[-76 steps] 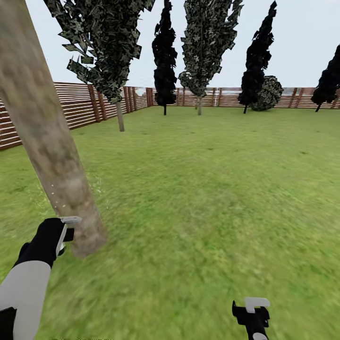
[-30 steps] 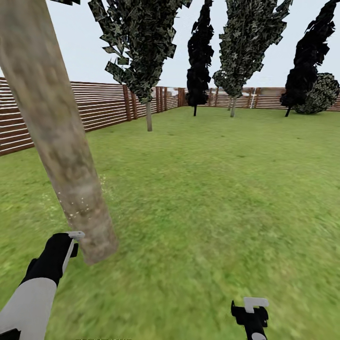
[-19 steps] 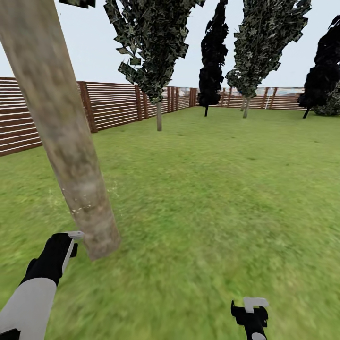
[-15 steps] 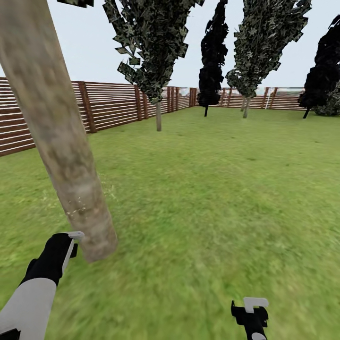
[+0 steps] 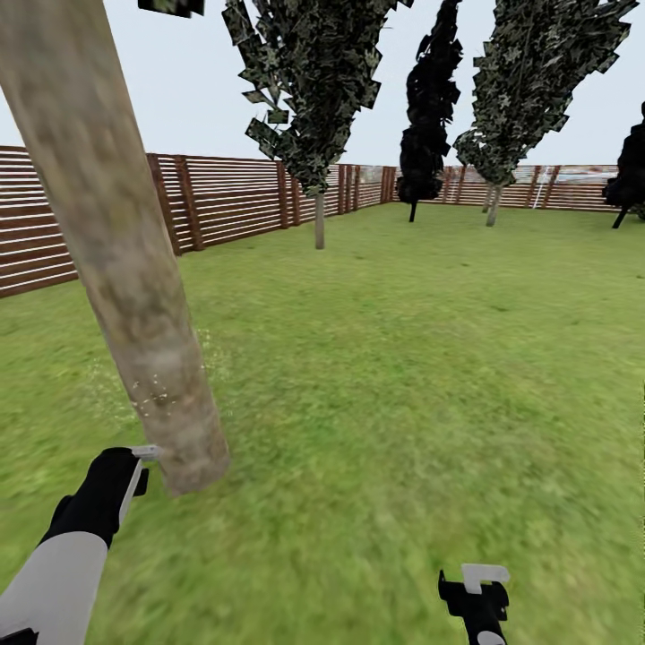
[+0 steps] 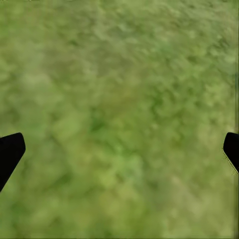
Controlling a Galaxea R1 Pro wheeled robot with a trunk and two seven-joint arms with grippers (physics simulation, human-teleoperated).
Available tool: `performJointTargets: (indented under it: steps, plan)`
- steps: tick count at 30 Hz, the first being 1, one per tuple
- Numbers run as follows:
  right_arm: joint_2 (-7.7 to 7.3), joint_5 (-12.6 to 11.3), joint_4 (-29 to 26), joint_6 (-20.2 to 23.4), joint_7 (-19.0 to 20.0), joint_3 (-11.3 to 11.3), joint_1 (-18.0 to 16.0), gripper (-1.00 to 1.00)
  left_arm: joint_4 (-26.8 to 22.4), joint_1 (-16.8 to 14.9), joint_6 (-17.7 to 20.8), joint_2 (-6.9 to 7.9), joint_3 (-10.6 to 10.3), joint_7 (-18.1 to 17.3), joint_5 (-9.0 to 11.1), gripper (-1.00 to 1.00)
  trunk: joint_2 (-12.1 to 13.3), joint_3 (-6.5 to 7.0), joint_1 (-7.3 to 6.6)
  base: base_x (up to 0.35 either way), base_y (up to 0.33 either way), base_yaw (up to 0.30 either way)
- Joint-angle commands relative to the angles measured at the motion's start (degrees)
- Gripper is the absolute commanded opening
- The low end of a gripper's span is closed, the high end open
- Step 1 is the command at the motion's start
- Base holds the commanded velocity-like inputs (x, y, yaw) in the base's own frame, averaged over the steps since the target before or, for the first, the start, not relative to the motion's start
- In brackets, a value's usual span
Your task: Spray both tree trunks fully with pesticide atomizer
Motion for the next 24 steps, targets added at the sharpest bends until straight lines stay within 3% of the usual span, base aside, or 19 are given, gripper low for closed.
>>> performJointTargets:
  steps: [1,16,24]
  plan:
    - [-0.05,-0.49,0.02,-0.14,-0.11,0.45,-0.03,1.00,-0.06,-0.04,0.23,-0.01,0.02,0.29,0.21,-1.00,-0.02,-0.05,0.00,0.145,-0.262,0.000]
    - [0.00,-0.49,0.02,-0.17,-0.08,0.49,-0.03,1.00,-0.06,-0.04,0.23,0.07,0.02,0.55,0.03,-1.00,-0.02,-0.05,0.00,0.156,-0.244,0.000]
    - [0.00,-0.49,0.02,-0.19,-0.08,0.49,-0.03,1.00,-0.15,-0.04,0.23,0.08,0.02,0.56,-0.05,-1.00,-0.02,-0.05,0.00,0.015,-0.268,0.221]
